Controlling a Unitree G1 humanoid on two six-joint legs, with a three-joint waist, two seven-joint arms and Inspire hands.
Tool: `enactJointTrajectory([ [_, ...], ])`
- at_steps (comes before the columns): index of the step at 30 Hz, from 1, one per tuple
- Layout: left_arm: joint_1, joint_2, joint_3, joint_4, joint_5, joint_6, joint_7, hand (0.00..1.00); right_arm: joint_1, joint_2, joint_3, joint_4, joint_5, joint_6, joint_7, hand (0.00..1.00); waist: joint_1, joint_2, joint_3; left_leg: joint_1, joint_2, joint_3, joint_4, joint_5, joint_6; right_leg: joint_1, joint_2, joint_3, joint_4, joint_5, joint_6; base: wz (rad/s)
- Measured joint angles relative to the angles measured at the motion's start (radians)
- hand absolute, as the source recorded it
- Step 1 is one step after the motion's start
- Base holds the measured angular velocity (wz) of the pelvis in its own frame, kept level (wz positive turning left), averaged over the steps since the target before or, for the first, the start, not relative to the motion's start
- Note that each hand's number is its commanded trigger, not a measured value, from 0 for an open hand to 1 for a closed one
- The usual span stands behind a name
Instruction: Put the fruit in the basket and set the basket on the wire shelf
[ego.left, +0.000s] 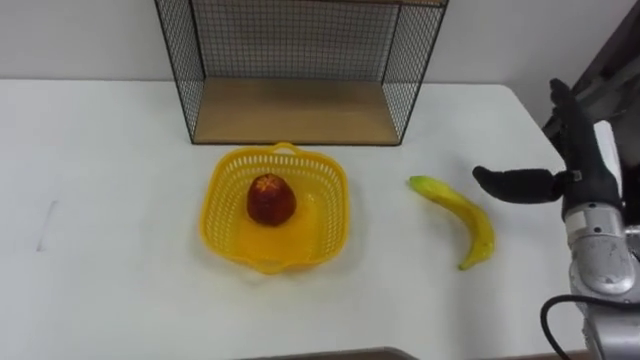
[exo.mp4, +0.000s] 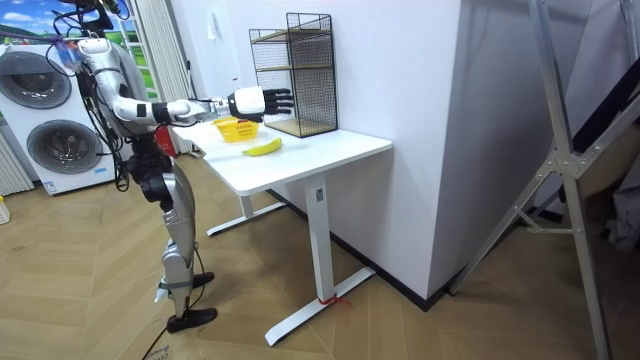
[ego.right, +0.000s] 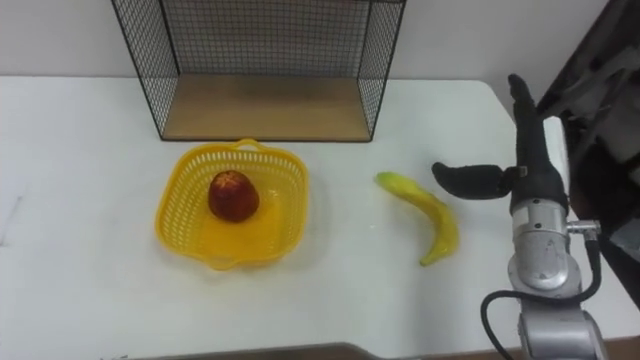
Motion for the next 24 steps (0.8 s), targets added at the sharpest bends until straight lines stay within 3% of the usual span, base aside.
enactJointTrajectory([
  [6,-0.003,0.014,-0.002,-0.024,0.0,0.022,-0.02,0.0,-0.062,-0.017,0.05,0.133,-0.006,0.032,0.097,0.0,0.002,-0.004,-0.0011,-0.008,0.0,0.001,0.011,0.001,0.001,-0.004,0.0,0.002,0.001,0.0,0.0,0.0],
  [12,-0.001,0.033,0.0,-0.04,0.0,0.027,-0.043,0.0,-0.067,-0.017,0.116,0.158,-0.058,0.073,0.218,0.0,0.003,-0.003,-0.0003,-0.009,0.001,-0.006,0.018,0.001,0.001,-0.004,-0.001,-0.002,0.0,0.0,0.0,0.01],
  [19,0.001,0.042,0.008,-0.049,0.0,0.03,-0.058,0.0,-0.074,-0.029,0.121,0.255,-0.088,0.058,0.299,0.0,0.003,0.004,0.0033,0.001,-0.001,-0.024,0.014,0.001,0.001,0.016,0.0,-0.02,-0.002,0.001,-0.002,0.06],
  [22,0.0,0.042,0.009,-0.047,0.001,0.04,-0.058,0.0,-0.085,-0.029,0.12,0.307,-0.094,0.048,0.316,0.0,0.006,0.001,-0.0005,0.002,-0.001,-0.034,0.02,0.0,0.0,0.03,0.001,-0.031,-0.002,0.001,-0.002,0.13],
  [24,-0.001,0.042,0.012,-0.047,0.001,0.05,-0.058,0.0,-0.095,-0.03,0.114,0.347,-0.102,0.032,0.325,0.6,0.007,-0.001,-0.0031,0.001,-0.002,-0.043,0.026,0.0,0.0,0.034,0.001,-0.035,-0.002,0.002,-0.003,0.1],
])
